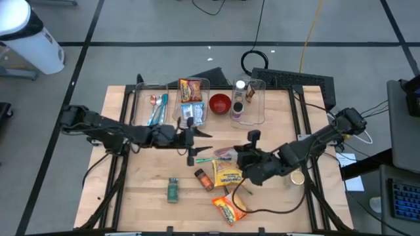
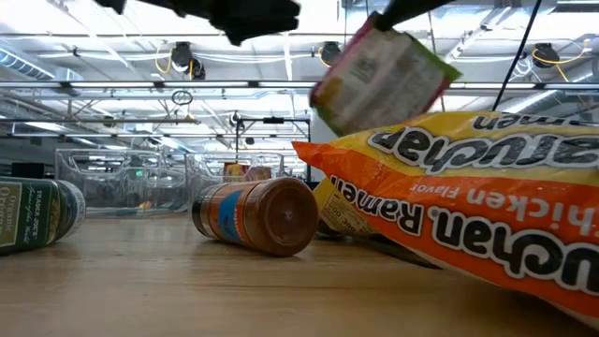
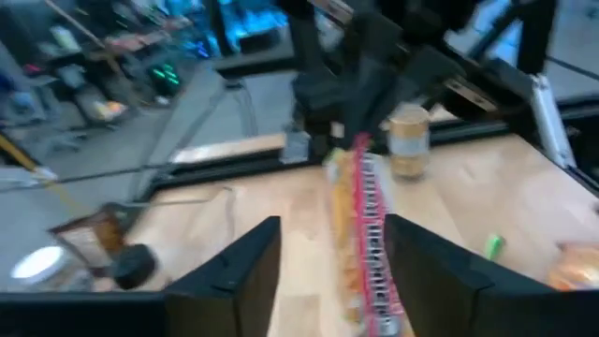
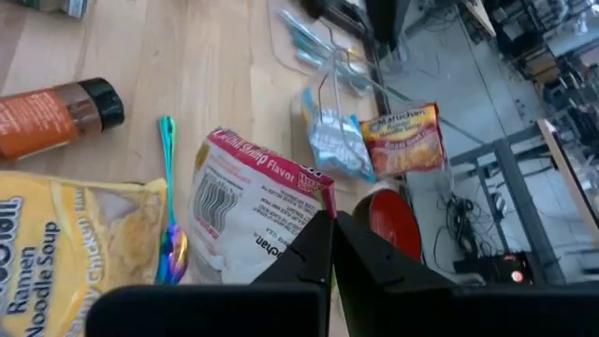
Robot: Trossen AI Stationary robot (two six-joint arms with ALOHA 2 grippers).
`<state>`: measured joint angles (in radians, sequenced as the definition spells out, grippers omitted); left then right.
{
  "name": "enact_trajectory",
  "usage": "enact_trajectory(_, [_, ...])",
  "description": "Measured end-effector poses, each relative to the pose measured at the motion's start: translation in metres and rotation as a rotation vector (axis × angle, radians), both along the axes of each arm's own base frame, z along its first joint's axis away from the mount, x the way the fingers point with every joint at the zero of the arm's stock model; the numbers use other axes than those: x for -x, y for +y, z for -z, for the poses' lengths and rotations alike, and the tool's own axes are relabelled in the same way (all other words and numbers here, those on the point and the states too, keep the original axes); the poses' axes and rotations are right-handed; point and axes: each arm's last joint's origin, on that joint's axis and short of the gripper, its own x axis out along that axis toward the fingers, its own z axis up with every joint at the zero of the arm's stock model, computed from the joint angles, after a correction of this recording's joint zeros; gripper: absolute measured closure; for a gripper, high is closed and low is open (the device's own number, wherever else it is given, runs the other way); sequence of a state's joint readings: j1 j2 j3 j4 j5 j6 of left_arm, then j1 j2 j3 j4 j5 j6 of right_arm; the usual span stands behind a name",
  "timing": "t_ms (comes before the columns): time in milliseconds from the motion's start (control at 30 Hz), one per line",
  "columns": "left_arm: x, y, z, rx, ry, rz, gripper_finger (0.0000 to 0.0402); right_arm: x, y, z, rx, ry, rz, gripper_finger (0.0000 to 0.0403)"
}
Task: Pick & Place Food Item
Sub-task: Put the green noodle pack into the middle transparent bin
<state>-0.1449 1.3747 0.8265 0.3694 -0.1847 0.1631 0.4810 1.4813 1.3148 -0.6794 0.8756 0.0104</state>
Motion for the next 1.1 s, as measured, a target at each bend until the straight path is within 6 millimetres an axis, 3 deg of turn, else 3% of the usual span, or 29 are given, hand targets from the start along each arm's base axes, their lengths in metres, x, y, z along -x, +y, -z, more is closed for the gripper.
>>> enact_trajectory(267, [-0.04, 0.018, 0.005, 0.043, 0.051, 0.096, 0.0136, -0.012, -0.021, -0.002, -0.004, 0.001, 0.019, 0.0403])
enact_trajectory(567, [-0.076, 0.045, 0.011, 0.089, 0.135, 0.13, 0.0127, -0.02, -0.036, -0.004, -0.011, -0.01, 0.041, 0.0403])
enact_trajectory(733, [-0.083, 0.061, 0.014, 0.106, 0.19, 0.084, 0.0152, -0.023, -0.044, -0.005, -0.012, -0.017, 0.065, 0.0403])
enact_trajectory(933, [-0.082, 0.073, 0.015, 0.088, 0.197, 0.06, 0.0214, -0.026, -0.054, -0.005, -0.013, -0.019, 0.099, 0.0403])
enact_trajectory(1100, [-0.082, 0.077, 0.015, 0.047, 0.198, 0.063, 0.0265, -0.029, -0.063, 0.011, -0.004, -0.029, 0.117, 0.0403])
